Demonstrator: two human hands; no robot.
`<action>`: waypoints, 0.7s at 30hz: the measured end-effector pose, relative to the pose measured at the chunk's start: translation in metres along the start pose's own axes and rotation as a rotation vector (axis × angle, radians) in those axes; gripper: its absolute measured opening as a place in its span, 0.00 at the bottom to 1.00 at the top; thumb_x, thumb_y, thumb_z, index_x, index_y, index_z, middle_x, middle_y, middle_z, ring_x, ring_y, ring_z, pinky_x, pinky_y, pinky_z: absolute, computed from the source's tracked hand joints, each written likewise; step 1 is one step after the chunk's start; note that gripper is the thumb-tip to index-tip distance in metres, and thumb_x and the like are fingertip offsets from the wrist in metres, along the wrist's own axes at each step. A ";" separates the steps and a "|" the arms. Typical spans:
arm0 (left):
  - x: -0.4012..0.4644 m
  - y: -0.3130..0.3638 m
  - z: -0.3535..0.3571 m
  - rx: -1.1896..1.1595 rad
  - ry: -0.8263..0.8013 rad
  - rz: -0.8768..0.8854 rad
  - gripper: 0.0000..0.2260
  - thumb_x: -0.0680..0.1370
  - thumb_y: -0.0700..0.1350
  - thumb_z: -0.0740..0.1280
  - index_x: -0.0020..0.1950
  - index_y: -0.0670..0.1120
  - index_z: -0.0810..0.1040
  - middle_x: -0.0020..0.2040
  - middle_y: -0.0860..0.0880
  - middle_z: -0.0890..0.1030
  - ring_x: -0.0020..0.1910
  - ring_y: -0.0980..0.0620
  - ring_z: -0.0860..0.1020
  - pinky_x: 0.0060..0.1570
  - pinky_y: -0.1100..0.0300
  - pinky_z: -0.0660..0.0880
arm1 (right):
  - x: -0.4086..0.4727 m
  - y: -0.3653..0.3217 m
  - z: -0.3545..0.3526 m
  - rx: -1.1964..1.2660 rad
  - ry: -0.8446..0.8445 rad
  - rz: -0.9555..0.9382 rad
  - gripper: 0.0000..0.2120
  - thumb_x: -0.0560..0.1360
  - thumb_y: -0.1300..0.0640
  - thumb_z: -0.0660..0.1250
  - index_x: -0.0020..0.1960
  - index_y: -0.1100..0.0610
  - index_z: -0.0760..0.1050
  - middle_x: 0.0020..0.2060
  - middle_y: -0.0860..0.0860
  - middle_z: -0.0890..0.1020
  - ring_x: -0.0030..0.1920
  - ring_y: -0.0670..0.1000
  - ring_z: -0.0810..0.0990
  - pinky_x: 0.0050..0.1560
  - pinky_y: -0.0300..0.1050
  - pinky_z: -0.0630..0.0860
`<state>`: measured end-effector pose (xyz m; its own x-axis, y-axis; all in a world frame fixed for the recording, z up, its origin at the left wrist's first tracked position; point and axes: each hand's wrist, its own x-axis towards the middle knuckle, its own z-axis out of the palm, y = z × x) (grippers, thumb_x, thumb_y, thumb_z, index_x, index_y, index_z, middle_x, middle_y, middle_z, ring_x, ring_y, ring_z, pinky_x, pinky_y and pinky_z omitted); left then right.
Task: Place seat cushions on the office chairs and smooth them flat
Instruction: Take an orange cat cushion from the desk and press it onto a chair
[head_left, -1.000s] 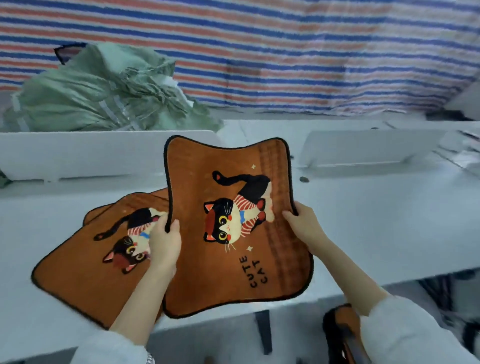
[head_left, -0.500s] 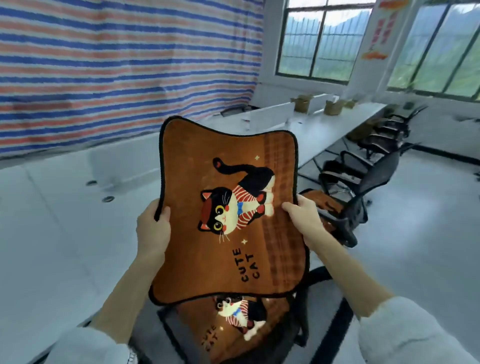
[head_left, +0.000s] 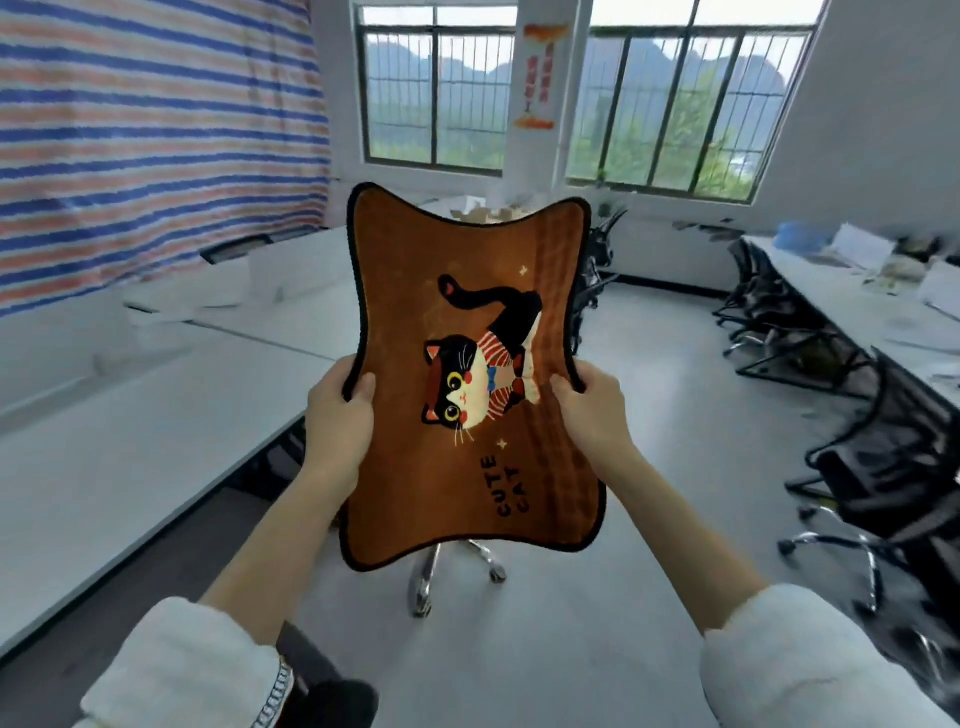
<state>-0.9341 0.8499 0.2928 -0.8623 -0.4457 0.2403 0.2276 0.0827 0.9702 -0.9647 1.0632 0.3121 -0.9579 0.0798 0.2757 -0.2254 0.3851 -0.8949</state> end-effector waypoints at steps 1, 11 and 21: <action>0.014 -0.002 0.023 -0.008 -0.010 0.006 0.10 0.82 0.41 0.57 0.53 0.54 0.75 0.45 0.58 0.78 0.46 0.59 0.77 0.47 0.62 0.74 | 0.022 0.011 -0.008 0.000 0.013 0.012 0.10 0.79 0.60 0.59 0.44 0.52 0.76 0.40 0.53 0.82 0.40 0.52 0.80 0.45 0.46 0.78; 0.236 -0.030 0.258 -0.070 -0.080 0.001 0.14 0.82 0.43 0.57 0.42 0.58 0.75 0.43 0.53 0.78 0.47 0.48 0.77 0.55 0.48 0.75 | 0.303 0.098 -0.090 0.062 0.147 0.022 0.08 0.80 0.59 0.58 0.49 0.54 0.76 0.38 0.46 0.80 0.37 0.45 0.79 0.32 0.33 0.72; 0.412 -0.102 0.456 0.000 -0.084 -0.035 0.13 0.82 0.42 0.57 0.44 0.57 0.75 0.44 0.51 0.78 0.47 0.47 0.77 0.54 0.49 0.74 | 0.559 0.210 -0.132 0.088 0.128 0.117 0.09 0.80 0.60 0.58 0.53 0.56 0.77 0.40 0.49 0.81 0.41 0.51 0.82 0.37 0.42 0.78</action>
<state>-1.5184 1.0646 0.3069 -0.9048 -0.3719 0.2077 0.1965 0.0682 0.9781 -1.5244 1.3101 0.3251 -0.9495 0.2379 0.2048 -0.1334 0.2849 -0.9492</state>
